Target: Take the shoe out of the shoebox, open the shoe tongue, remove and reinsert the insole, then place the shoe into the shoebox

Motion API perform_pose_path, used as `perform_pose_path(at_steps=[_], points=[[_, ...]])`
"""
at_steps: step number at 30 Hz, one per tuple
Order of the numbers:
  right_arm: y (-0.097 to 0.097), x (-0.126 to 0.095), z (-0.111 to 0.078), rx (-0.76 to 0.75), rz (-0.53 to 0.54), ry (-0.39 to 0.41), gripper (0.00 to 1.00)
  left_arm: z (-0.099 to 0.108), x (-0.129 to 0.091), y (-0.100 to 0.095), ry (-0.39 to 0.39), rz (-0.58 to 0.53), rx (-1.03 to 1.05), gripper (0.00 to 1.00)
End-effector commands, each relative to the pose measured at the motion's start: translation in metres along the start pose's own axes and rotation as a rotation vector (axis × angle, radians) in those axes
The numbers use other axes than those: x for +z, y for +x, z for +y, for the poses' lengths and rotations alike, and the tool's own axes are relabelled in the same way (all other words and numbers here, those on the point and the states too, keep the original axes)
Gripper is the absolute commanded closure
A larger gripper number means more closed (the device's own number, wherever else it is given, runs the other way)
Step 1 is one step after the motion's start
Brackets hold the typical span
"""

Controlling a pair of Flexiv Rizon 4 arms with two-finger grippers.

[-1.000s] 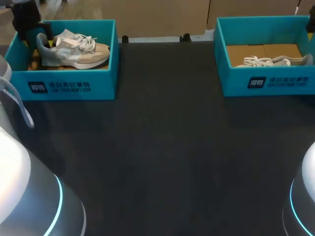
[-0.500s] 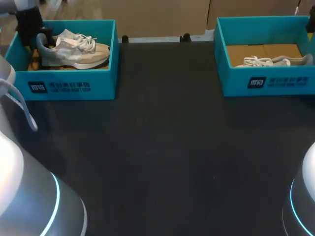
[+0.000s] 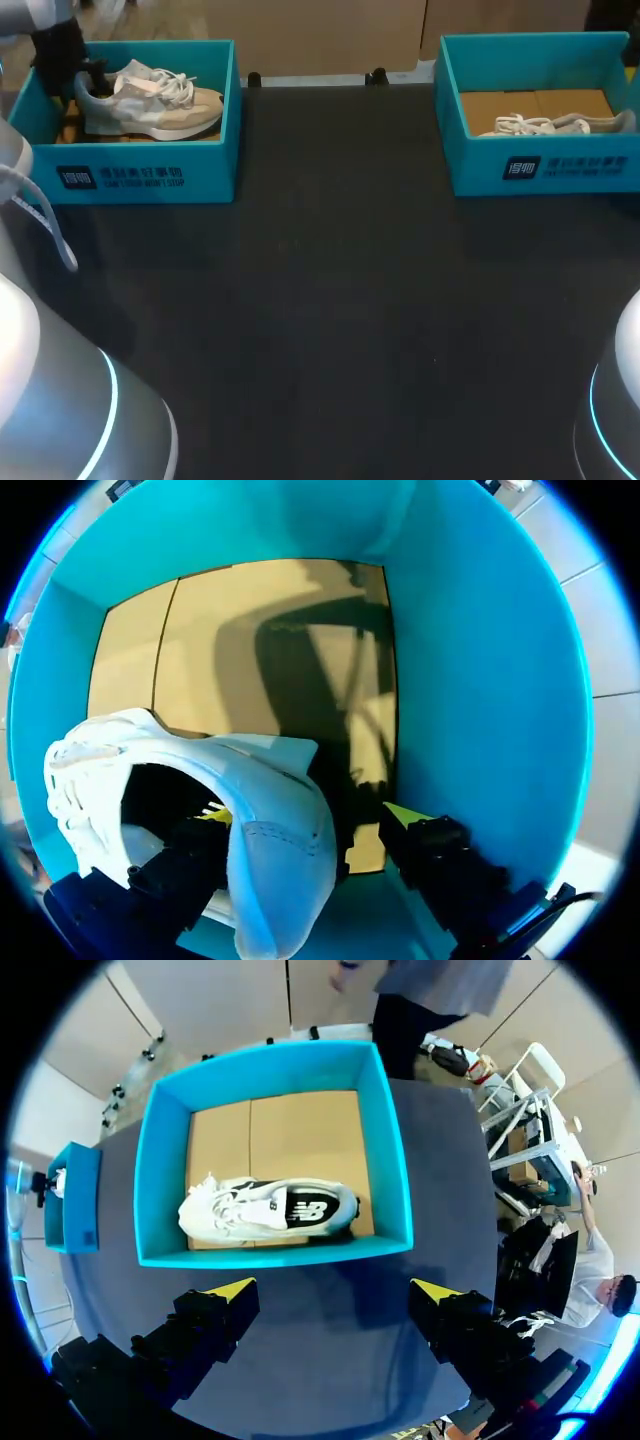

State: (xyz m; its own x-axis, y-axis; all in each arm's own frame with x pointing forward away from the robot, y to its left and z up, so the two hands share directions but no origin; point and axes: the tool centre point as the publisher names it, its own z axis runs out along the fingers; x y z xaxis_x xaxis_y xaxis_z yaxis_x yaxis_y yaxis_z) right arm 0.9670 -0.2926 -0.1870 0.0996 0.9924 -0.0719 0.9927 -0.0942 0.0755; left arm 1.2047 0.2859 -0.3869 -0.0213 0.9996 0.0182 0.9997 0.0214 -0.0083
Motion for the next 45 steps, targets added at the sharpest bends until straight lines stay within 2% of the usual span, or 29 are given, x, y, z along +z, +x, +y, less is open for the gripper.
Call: perform_pose_path(at_steps=[1, 3, 6, 8, 10, 11, 28, 35, 45], points=[[0.0, 0.0, -0.001, 0.001, -0.002, -0.002, 0.0, 0.014, 0.005, 0.003, 0.109, -0.003, -0.003, 0.19], [0.0, 0.0, -0.001, 0.001, -0.002, -0.002, 0.0, 0.015, 0.005, 0.003, 0.109, -0.004, -0.004, 0.2], [0.0, 0.0, -0.001, 0.001, -0.002, -0.002, 0.0, 0.015, 0.004, 0.004, 0.108, 0.003, -0.002, 0.33], [0.0, 0.0, -0.001, 0.001, -0.002, -0.002, 0.0, 0.014, 0.005, 0.004, 0.103, 0.01, 0.004, 0.55], [0.0, 0.0, -0.001, 0.001, -0.002, -0.002, 0.0, 0.013, 0.004, 0.004, 0.104, 0.009, 0.007, 0.9], [0.0, 0.0, -0.001, 0.001, -0.002, -0.002, 0.0, 0.012, 0.004, 0.004, 0.104, 0.009, 0.013, 1.0], [0.0, 0.0, -0.001, 0.001, -0.002, -0.002, 0.0, 0.002, -0.014, 0.015, 0.113, -0.035, 0.005, 1.0], [0.0, 0.0, -0.001, 0.001, -0.002, -0.002, 0.0, -0.003, -0.045, 0.014, 0.076, -0.068, -0.011, 1.0], [0.0, 0.0, -0.001, 0.001, -0.002, -0.002, 0.0, -0.009, -0.106, 0.009, 0.026, -0.096, -0.033, 1.0]])
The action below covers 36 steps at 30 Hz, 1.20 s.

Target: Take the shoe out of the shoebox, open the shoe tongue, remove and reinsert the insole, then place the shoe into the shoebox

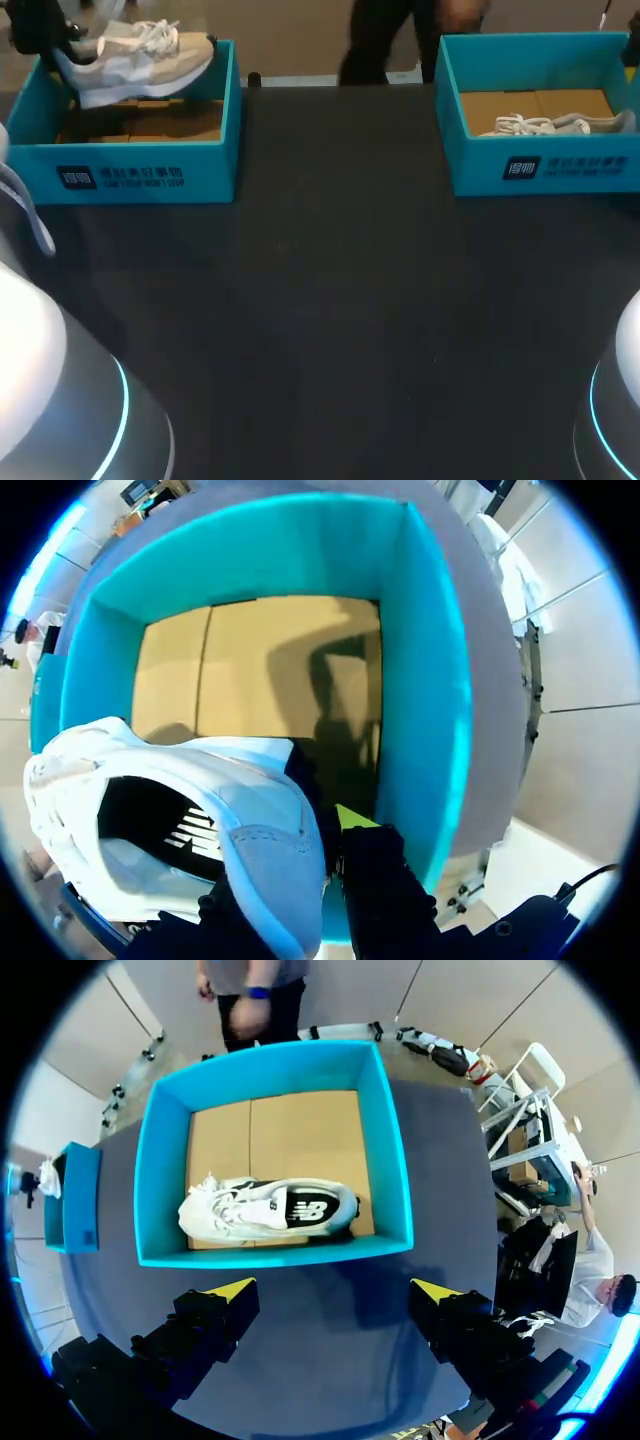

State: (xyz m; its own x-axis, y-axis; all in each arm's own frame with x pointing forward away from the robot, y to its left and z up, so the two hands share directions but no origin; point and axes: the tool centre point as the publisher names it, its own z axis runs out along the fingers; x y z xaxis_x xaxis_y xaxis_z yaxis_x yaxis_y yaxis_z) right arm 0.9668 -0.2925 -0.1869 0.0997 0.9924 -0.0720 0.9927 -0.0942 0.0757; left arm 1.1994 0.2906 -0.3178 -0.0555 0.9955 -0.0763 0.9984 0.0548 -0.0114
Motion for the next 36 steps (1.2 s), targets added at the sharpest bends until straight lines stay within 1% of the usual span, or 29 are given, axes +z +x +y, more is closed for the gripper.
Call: perform_pose_path(at_steps=[1, 5, 7, 9, 12, 14, 19, 21, 23, 24, 27, 30, 31, 33, 36], points=[[0.0, 0.0, -0.001, 0.001, -0.002, -0.002, 0.0, -0.004, -0.043, -0.002, 0.021, 0.001, -0.005, 1.0], [0.0, 0.0, -0.001, 0.001, -0.002, -0.002, 0.0, -0.006, -0.071, -0.005, 0.0, -0.006, -0.017, 1.0], [0.0, 0.0, -0.001, 0.001, -0.002, -0.002, 0.0, -0.007, -0.085, -0.007, -0.025, -0.005, -0.029, 1.0], [0.0, 0.0, -0.001, 0.001, -0.002, -0.002, 0.0, -0.009, -0.101, -0.008, -0.024, -0.016, -0.035, 1.0], [0.0, 0.0, -0.001, 0.001, -0.002, -0.002, 0.0, -0.015, -0.127, -0.01, -0.05, -0.023, -0.043, 1.0], [0.0, 0.0, -0.001, 0.001, -0.002, -0.002, 0.0, -0.023, -0.144, -0.012, -0.05, -0.033, -0.05, 1.0], [0.0, 0.0, -0.001, 0.001, -0.002, -0.002, 0.0, -0.058, -0.183, -0.014, -0.089, -0.044, -0.068, 1.0], [0.0, 0.0, -0.001, 0.001, -0.002, -0.002, 0.0, -0.071, -0.193, -0.015, -0.095, -0.045, -0.073, 1.0], [0.0, 0.0, -0.001, 0.001, -0.002, -0.002, 0.0, -0.094, -0.203, -0.017, -0.117, -0.036, -0.078, 1.0], [0.0, 0.0, -0.001, 0.001, -0.002, -0.002, 0.0, -0.105, -0.207, -0.019, -0.115, -0.038, -0.072, 1.0], [0.0, 0.0, -0.001, 0.001, -0.002, -0.002, 0.0, -0.135, -0.21, -0.026, -0.16, -0.006, -0.063, 1.0], [0.0, 0.0, -0.001, 0.001, -0.002, -0.002, 0.0, -0.161, -0.211, -0.032, -0.164, -0.001, -0.079, 1.0], [0.0, 0.0, -0.001, 0.001, -0.002, -0.002, 0.0, -0.168, -0.212, -0.034, -0.148, -0.011, -0.082, 1.0], [0.0, 0.0, -0.001, 0.001, -0.002, -0.002, 0.0, -0.185, -0.212, -0.038, -0.147, -0.011, -0.092, 1.0], [0.0, 0.0, -0.001, 0.001, -0.002, -0.002, 0.0, -0.212, -0.211, -0.045, -0.107, -0.025, -0.09, 1.0]])
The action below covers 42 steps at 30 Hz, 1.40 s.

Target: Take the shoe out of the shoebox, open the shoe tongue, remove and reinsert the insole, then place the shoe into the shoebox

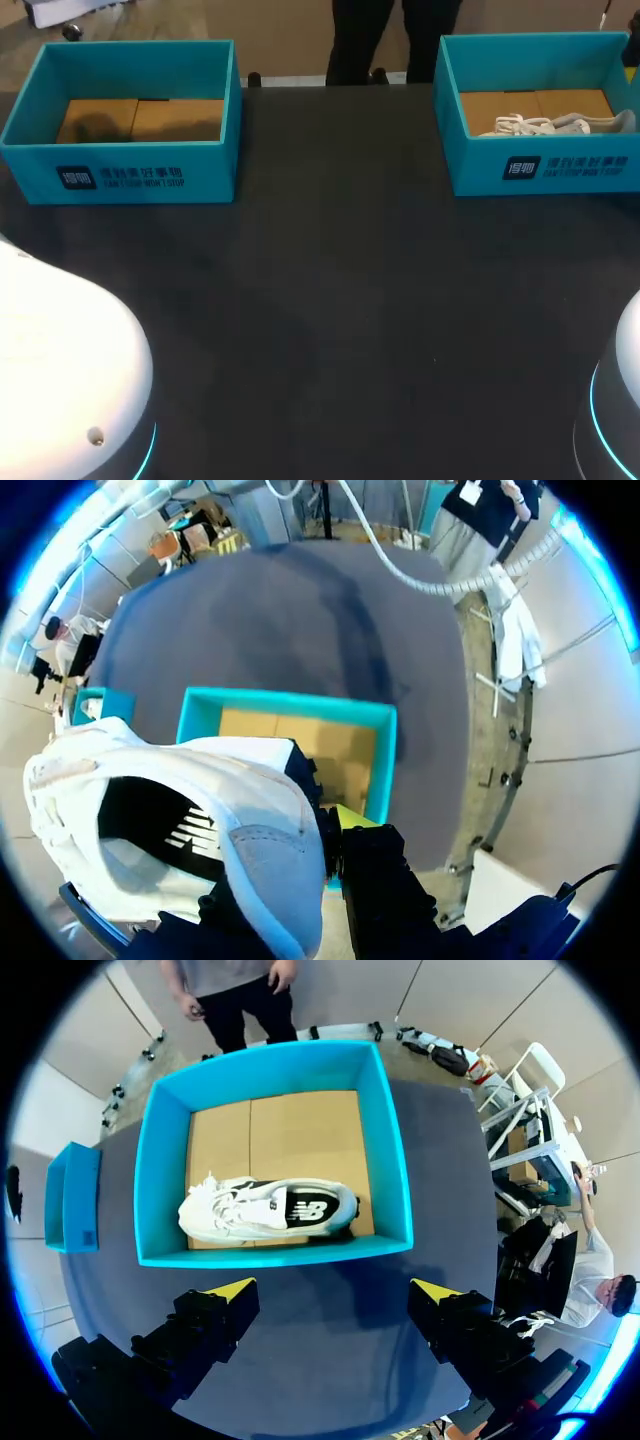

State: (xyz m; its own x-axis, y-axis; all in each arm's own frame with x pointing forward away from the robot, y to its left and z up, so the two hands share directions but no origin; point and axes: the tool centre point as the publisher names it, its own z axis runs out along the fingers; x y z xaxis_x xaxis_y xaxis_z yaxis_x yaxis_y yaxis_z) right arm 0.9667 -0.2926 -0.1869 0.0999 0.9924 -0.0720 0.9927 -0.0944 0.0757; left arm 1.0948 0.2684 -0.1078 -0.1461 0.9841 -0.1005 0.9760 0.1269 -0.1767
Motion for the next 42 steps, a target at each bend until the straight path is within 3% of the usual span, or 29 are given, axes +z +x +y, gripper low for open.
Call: perform_pose_path(at_steps=[1, 2, 17, 18, 20, 26, 27, 29, 30, 38, 42], points=[[0.0, 0.0, -0.001, 0.001, -0.002, -0.002, 0.0, -0.113, 0.014, -0.005, -0.234, -0.017, 0.021, 1.0], [0.0, 0.0, -0.001, 0.001, -0.002, -0.002, 0.0, -0.124, 0.015, -0.006, -0.188, -0.039, 0.088, 1.0], [0.0, 0.0, -0.001, 0.001, -0.002, -0.002, 0.0, -0.124, 0.015, -0.006, -0.188, -0.039, 0.088, 1.0], [0.0, 0.0, -0.001, 0.001, -0.002, -0.002, 0.0, -0.133, 0.017, -0.009, -0.182, -0.036, 0.095, 1.0], [0.0, 0.0, -0.001, 0.001, -0.002, -0.002, 0.0, -0.151, 0.027, -0.016, -0.271, 0.025, 0.084, 1.0], [0.0, 0.0, -0.001, 0.001, -0.002, -0.002, 0.0, -0.203, 0.06, -0.036, -0.309, 0.064, 0.099, 1.0], [0.0, 0.0, -0.001, 0.001, -0.002, -0.002, 0.0, -0.208, 0.066, -0.04, -0.347, 0.079, 0.086, 1.0], [0.0, 0.0, -0.001, 0.001, -0.002, -0.002, 0.0, -0.217, 0.075, -0.047, -0.326, 0.076, 0.098, 1.0], [0.0, 0.0, -0.001, 0.001, -0.002, -0.002, 0.0, -0.222, 0.081, -0.051, -0.362, 0.096, 0.085, 1.0], [0.0, 0.0, -0.001, 0.001, -0.002, -0.002, 0.0, -0.261, 0.117, -0.082, -0.346, 0.107, 0.076, 1.0], [0.0, 0.0, -0.001, 0.001, -0.002, -0.002, 0.0, -0.261, 0.117, -0.082, -0.346, 0.107, 0.076, 1.0]])
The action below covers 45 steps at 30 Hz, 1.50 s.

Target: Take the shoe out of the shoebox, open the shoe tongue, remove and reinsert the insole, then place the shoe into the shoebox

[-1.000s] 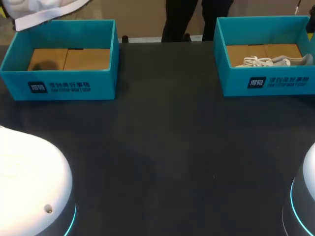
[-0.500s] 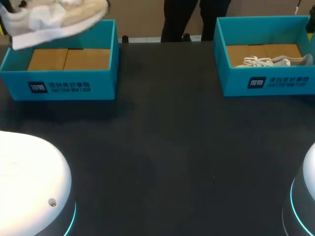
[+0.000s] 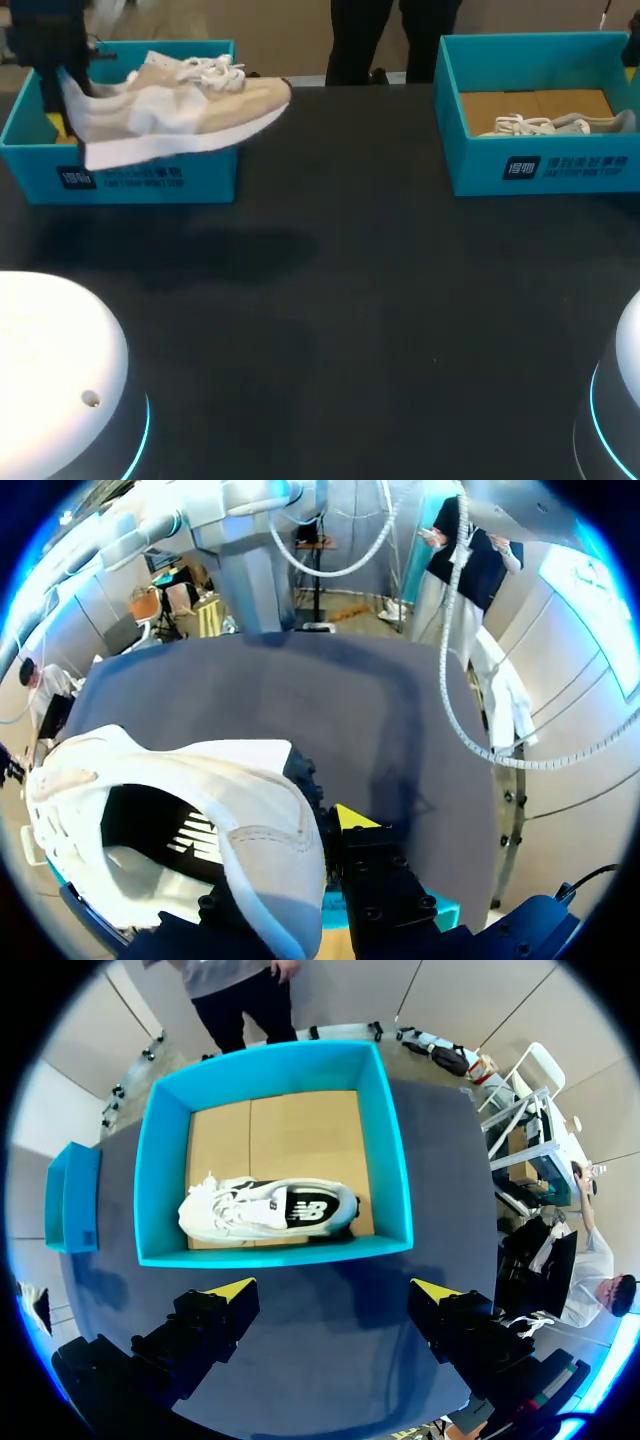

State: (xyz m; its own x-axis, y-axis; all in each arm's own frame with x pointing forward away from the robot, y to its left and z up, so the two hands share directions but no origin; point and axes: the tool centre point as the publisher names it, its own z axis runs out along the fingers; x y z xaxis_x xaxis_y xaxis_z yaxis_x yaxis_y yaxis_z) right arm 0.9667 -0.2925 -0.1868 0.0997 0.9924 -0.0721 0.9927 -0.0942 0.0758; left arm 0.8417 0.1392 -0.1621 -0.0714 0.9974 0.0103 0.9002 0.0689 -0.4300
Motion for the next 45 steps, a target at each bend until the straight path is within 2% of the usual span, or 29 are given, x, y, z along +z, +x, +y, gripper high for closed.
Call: perform_pose_path(at_steps=[1, 10, 12, 13, 16, 21, 22, 29, 43, 45], points=[[0.0, 0.0, -0.001, 0.001, -0.001, -0.001, 0.0, -0.005, 0.009, 0.001, -0.616, -0.004, 0.001, 1.0], [0.0, 0.0, -0.001, 0.001, -0.001, -0.001, 0.0, -0.005, 0.009, 0.001, -0.616, -0.004, 0.001, 1.0], [0.0, 0.0, -0.001, 0.001, -0.001, -0.001, 0.0, -0.01, 0.026, -0.011, -0.622, 0.04, 0.042, 1.0], [0.0, 0.0, -0.001, 0.001, -0.001, -0.001, 0.0, -0.014, 0.038, -0.021, -0.591, 0.047, 0.059, 1.0], [0.0, 0.0, -0.001, 0.001, -0.001, -0.001, 0.0, -0.019, 0.057, -0.039, -0.515, 0.045, 0.106, 1.0], [0.0, 0.0, -0.001, 0.001, -0.001, -0.001, 0.0, -0.026, 0.077, -0.063, -0.495, 0.063, 0.132, 1.0], [0.0, 0.0, -0.001, 0.001, -0.001, -0.001, 0.0, -0.028, 0.083, -0.071, -0.475, 0.065, 0.136, 1.0], [0.0, 0.0, -0.001, 0.001, -0.001, -0.001, 0.0, -0.045, 0.115, -0.116, -0.47, 0.07, 0.119, 1.0], [0.0, 0.0, -0.001, 0.001, -0.001, -0.001, 0.0, -0.045, 0.115, -0.116, -0.47, 0.07, 0.119, 1.0], [0.0, 0.0, -0.001, 0.001, -0.001, -0.001, 0.0, -0.047, 0.127, -0.126, -0.427, 0.067, 0.151, 1.0]])
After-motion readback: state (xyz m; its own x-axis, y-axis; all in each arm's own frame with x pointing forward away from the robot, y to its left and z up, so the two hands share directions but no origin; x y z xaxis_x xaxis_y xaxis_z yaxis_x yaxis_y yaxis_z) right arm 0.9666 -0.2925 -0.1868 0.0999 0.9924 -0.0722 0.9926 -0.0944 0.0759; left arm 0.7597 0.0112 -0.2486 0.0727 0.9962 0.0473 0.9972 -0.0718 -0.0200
